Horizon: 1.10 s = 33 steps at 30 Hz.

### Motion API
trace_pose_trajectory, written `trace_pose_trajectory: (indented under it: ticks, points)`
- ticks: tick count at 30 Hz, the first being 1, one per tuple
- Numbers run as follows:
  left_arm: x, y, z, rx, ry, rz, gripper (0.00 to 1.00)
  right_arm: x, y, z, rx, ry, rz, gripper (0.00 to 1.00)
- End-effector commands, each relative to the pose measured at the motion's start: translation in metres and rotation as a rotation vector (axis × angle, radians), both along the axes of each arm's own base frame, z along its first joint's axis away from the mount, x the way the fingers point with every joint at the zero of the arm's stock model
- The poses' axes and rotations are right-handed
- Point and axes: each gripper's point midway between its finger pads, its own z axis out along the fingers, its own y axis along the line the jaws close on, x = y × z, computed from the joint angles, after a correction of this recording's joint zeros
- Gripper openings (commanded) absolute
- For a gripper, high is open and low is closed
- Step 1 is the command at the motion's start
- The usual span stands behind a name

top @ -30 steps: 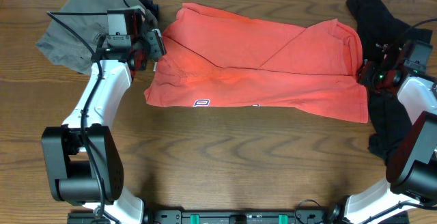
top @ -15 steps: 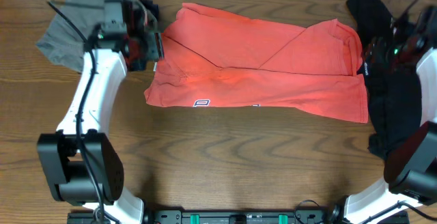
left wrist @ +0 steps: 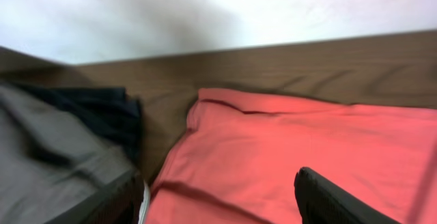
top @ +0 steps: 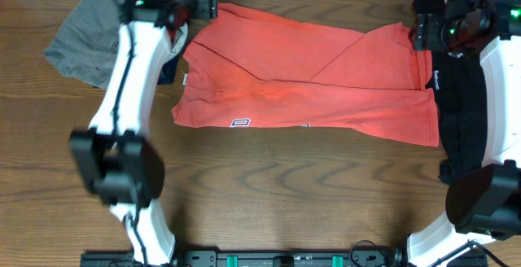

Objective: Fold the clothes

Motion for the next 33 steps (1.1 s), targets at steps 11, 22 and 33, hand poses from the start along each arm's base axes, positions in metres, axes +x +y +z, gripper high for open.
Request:
trace_pose_trajectory:
  ticks: [11,22,33]
  points:
    - [0.072,-0.035,-0.094,0.062,-0.086,-0.099,0.73,-0.008,0.010,0.005,-0.016,0.016,0.030,0.80]
    - [0.090,-0.038,-0.120,0.054,-0.130,-0.087,0.73,-0.008,0.010,0.004,-0.023,0.018,0.030,0.81]
    - [0.092,-0.047,-0.148,0.045,-0.107,-0.064,0.73,-0.005,0.010,0.005,-0.024,0.008,0.030,0.81]
